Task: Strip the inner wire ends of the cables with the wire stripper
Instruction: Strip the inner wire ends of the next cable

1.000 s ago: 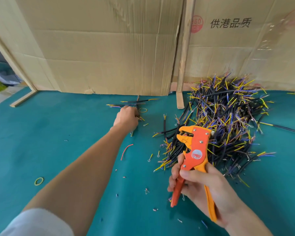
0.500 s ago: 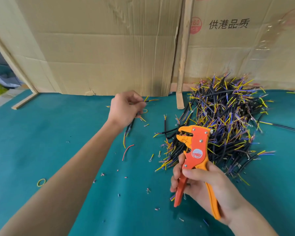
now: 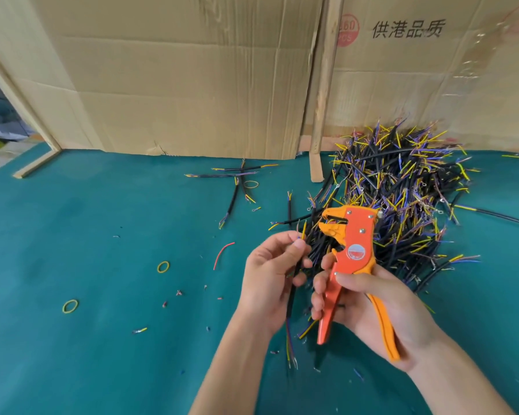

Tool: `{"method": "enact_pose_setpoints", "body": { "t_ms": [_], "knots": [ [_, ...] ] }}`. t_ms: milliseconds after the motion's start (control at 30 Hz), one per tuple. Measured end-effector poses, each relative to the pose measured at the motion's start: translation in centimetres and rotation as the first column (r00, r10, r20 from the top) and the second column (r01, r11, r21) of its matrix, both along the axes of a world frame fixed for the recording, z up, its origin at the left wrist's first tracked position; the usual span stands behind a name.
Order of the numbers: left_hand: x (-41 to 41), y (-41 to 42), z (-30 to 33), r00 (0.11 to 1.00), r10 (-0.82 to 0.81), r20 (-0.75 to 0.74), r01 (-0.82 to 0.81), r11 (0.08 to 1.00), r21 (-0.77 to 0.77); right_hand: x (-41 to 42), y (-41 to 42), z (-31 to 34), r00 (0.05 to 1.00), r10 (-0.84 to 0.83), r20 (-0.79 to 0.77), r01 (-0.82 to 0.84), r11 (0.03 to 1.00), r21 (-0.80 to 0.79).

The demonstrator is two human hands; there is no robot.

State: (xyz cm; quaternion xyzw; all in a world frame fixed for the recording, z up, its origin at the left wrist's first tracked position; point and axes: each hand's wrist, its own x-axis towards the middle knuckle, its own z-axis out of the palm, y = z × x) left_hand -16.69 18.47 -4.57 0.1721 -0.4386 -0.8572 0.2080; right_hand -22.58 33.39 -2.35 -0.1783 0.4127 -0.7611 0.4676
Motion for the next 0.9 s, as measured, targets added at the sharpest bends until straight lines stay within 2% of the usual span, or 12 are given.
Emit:
{"method": "enact_pose_setpoints", "body": {
  "t_ms": [100,233,367,500,667,900],
  "knots": [
    [0.0,0.0,-0.2,1.000,0.004,0.005,-0.004,1.000,-0.007,-0.1,0.1,0.0,1.000,0.019,-0.020,-0.018,0.999,0.033],
    [0.2,-0.1,-0.6,0.994,0.112,0.001,-0.112,0.994,-0.016,-0.1,0.1,-0.1,0.999,0.032,-0.039,-0.029,0.997,0.077],
    [0.5,-0.4,-1.0,0.961,0.277,0.018,-0.270,0.948,-0.166,-0.3,0.3,-0.2,0.997,0.050,-0.056,-0.045,0.996,0.080],
    [0.8,-0.4,-1.4,0.917,0.399,0.000,-0.360,0.826,-0.433,-0.1,0.4,0.0,0.982,0.175,-0.075,-0.167,0.980,0.106],
    [0.8,0.3,-1.5,0.856,0.516,-0.037,-0.375,0.571,-0.730,0.1,0.1,-0.5,0.983,0.180,-0.031,-0.172,0.971,0.168],
    [1.0,0.5,-1.4,0.835,0.534,-0.132,-0.379,0.385,-0.841,0.1,0.2,-0.6,0.982,0.184,-0.041,-0.174,0.969,0.177]
  ]
}}
